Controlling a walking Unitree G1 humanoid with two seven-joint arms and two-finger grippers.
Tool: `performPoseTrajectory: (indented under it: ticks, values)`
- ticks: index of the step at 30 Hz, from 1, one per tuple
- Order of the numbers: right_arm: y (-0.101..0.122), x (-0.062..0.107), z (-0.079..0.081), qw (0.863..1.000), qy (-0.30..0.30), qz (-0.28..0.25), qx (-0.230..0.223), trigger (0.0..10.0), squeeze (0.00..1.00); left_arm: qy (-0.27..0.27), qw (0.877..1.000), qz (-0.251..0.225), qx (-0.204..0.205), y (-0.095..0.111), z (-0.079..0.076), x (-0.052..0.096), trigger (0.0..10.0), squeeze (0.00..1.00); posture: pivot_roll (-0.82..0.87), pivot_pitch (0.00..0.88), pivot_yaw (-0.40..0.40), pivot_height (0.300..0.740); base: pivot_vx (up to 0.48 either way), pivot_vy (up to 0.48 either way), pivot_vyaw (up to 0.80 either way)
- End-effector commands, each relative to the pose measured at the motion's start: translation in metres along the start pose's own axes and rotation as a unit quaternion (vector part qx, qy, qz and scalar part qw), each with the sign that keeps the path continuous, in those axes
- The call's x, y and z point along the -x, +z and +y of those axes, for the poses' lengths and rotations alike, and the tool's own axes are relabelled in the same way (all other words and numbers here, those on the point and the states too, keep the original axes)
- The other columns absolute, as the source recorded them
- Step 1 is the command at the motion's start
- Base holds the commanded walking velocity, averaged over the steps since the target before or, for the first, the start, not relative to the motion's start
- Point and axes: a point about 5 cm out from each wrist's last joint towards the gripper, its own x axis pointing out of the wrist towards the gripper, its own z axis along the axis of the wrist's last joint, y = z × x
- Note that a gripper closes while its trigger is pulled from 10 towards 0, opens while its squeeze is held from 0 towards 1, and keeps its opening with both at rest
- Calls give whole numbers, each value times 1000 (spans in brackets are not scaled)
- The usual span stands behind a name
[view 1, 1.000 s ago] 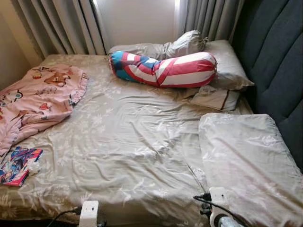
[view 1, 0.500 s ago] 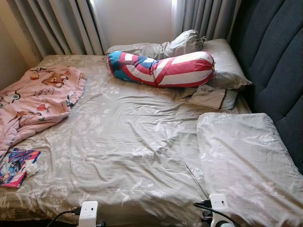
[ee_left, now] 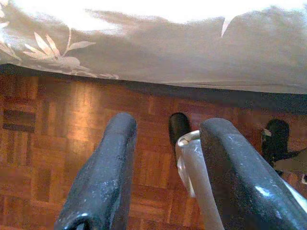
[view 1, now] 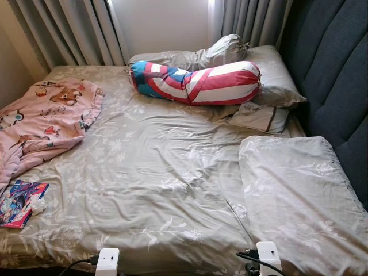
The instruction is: Clean up the room
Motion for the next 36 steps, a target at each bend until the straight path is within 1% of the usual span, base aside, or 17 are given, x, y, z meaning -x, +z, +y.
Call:
performPoseTrajectory:
  ticks: [1, 3, 5, 9, 10, 12, 13, 20, 26, 31, 36]
  values:
    - [-6, 1, 2, 1000, -1, 11, 2, 10000, 0, 2, 1000, 7, 20, -8, 2, 2, 10000, 0, -82, 43, 20, 740, 0, 0, 0]
    - [-6, 1, 2, 1000, -1, 11, 6, 10000, 0, 3, 1000, 9, 21, -10, 2, 2, 10000, 0, -80, 45, 19, 740, 0, 0, 0]
    - [-4, 1, 1, 1000, -7, 6, 16, 10000, 0, 3, 1000, 6, 16, -8, 1, 2, 10000, 0, -79, 47, 18, 740, 0, 330, 603]
    - [-2, 0, 1, 1000, -8, -1, 9, 10000, 0, 2, 1000, -1, 11, -5, 1, 1, 10000, 0, -76, 49, 17, 740, 0, 323, 800]
    - [-1, 0, 0, 1000, -12, -3, -2, 10000, 0, 3, 1000, -1, 11, -5, 1, 1, 10000, 0, -77, 49, 18, 740, 0, 311, 0]
    - [0, 0, 0, 1000, -12, -4, 1, 10000, 0, 3, 1000, -1, 11, -6, 1, 1, 10000, 0, -77, 49, 18, 740, 0, 309, 0]
    - [1, 0, 0, 1000, -11, -6, 17, 10000, 0, 3, 1000, -1, 10, -6, 1, 1, 10000, 0, -78, 47, 18, 740, 0, 307, 0]
    - [4, 0, 1, 1000, -13, -14, 3, 10000, 0, 4, 1000, -3, 10, -5, 3, 1, 10000, 0, -79, 47, 19, 740, 0, 294, 0]
    - [6, -1, 1, 1000, -13, -17, 6, 10000, 0, 7, 1000, -4, 12, -5, 4, 2, 10000, 0, -79, 47, 20, 740, 0, 294, 0]
    - [9, -1, 3, 1000, -10, -24, 8, 10000, 0, 10, 1000, -3, 13, -5, 4, 2, 10000, 0, -79, 47, 20, 740, 0, 402, 0]
    - [9, -1, 2, 1000, -16, -24, 8, 10000, 0, 10, 1000, -3, 13, -5, 3, 2, 10000, 0, -79, 49, 19, 740, 0, 422, 0]
